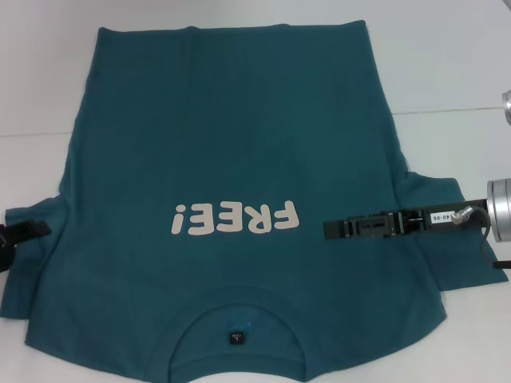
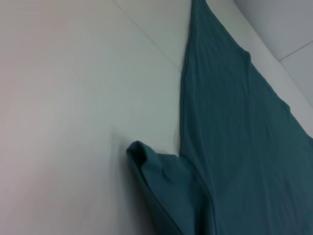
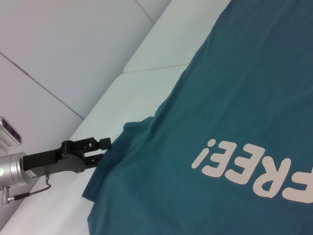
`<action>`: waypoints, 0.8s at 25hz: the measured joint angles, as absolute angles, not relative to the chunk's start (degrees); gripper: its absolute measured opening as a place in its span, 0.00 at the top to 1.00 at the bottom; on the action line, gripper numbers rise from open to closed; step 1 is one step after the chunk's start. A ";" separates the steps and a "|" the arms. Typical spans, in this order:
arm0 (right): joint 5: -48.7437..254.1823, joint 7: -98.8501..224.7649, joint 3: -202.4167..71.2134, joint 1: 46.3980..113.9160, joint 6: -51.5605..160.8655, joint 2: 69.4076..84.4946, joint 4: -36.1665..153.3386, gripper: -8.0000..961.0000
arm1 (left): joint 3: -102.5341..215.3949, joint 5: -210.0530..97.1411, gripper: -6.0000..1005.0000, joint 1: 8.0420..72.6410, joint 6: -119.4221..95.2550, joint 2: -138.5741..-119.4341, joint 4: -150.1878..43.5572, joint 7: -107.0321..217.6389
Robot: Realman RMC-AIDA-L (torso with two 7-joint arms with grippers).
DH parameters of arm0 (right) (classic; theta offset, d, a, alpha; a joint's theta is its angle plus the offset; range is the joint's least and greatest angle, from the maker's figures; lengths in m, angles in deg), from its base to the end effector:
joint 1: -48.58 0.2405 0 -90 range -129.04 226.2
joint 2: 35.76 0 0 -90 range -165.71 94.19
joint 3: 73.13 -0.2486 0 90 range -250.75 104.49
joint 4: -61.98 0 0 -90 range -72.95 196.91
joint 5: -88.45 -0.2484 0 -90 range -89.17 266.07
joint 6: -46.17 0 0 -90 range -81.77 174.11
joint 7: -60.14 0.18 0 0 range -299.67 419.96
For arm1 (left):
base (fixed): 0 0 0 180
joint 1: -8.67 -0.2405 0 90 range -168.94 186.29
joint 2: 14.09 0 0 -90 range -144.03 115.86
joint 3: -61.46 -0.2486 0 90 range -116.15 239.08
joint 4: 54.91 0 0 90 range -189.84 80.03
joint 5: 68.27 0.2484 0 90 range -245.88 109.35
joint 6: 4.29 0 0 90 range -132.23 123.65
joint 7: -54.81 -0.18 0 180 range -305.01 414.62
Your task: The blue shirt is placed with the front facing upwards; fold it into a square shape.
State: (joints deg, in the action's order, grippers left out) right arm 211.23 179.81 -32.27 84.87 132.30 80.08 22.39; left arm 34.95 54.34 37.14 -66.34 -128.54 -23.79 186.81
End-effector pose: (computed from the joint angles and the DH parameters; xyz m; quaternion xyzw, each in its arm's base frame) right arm 0.2576 0.4048 -0.0093 -0.8559 0.4773 0.1823 0.0802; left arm -0.3946 0.4004 0.0273 -0.6081 -0.6948 -0.2662 0.2769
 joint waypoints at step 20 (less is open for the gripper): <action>211.23 179.76 -32.35 84.88 132.23 80.08 22.43 0.04 | 34.22 54.96 0.88 36.82 -65.83 -128.63 -22.04 186.27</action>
State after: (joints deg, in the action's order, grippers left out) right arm 211.23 179.76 -32.35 84.88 132.23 80.08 22.43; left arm 34.22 54.96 36.82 -65.83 -128.63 -22.04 186.27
